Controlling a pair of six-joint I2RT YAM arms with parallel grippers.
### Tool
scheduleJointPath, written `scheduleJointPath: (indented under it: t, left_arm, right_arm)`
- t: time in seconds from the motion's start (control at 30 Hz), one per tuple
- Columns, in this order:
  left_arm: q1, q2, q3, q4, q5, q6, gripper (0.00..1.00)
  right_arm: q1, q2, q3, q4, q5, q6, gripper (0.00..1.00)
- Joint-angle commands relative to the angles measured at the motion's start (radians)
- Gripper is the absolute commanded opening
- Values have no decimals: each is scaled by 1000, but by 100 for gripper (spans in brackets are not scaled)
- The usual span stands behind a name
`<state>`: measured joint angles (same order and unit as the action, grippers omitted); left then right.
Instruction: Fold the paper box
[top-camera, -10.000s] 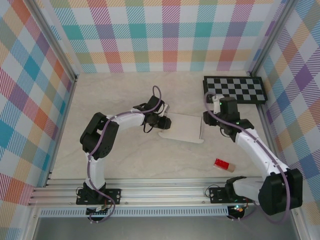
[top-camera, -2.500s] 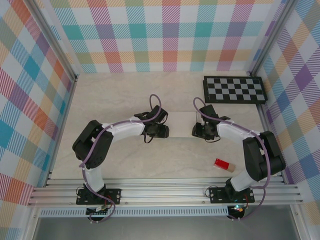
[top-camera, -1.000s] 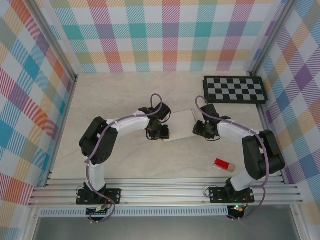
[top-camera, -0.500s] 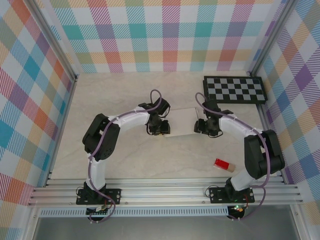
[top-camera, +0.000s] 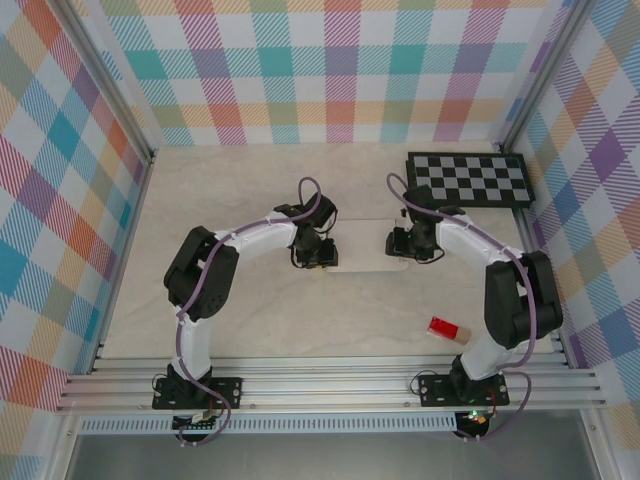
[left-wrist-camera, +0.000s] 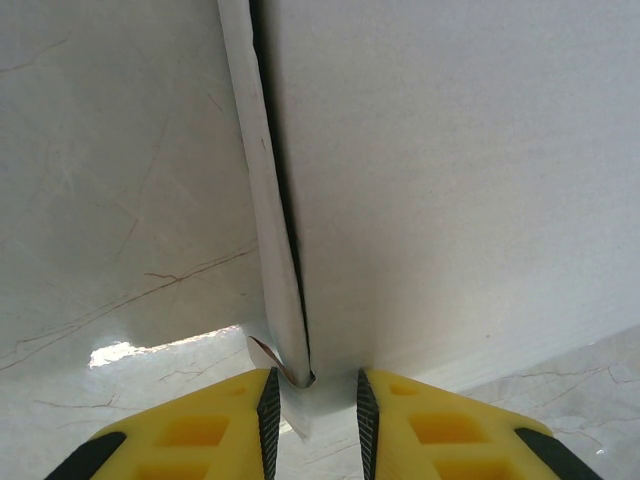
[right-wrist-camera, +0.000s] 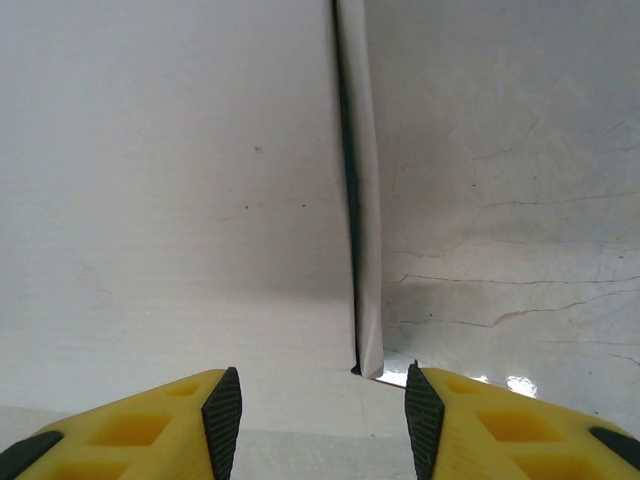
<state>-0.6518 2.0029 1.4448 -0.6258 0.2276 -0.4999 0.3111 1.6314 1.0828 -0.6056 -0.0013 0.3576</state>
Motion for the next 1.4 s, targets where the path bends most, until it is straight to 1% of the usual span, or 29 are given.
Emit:
scheduleJointPath:
  t: [0.0,0.3,0.53,0.7,0.77,0.83,0.9,1.0,1.07,1.17,1.37]
  left_arm:
    - [15,28,19,-29,-16,21,30]
    - [16,39,36,-33,-16,21,30]
    - [15,38,18,-16,3,5,30]
    - [15,30,9,-7,57,-29,36]
    - [15,23,7,-13,64,-48,41]
    - [14,18,5,-14,78,-64,42]
    - [14,16,2,-17,93,-72,40]
    - [11,7,2,-34,90,-67,33]
    - [9,4,4,-49,87,-64,30]
    - [7,0,2,-67,90,-65,30]
    - [1,-9,10,-101,96,-57,36]
  right_arm:
    - [0,12,-8,-15,-31,23,49]
    - [0,14,-71,19,-59,49,48]
    - [2,21,-117,54,-81,71,48]
    - [1,24,-134,79,-119,102,47]
    - [2,22,-138,83,-140,115,47]
    - [2,21,-142,87,-152,127,46]
    - [2,21,-141,82,-157,134,45]
    - [2,26,-145,82,-190,149,44]
    - [1,28,-150,86,-210,160,44]
    - [1,28,-154,83,-228,171,43]
    - [2,37,-137,68,-261,176,43]
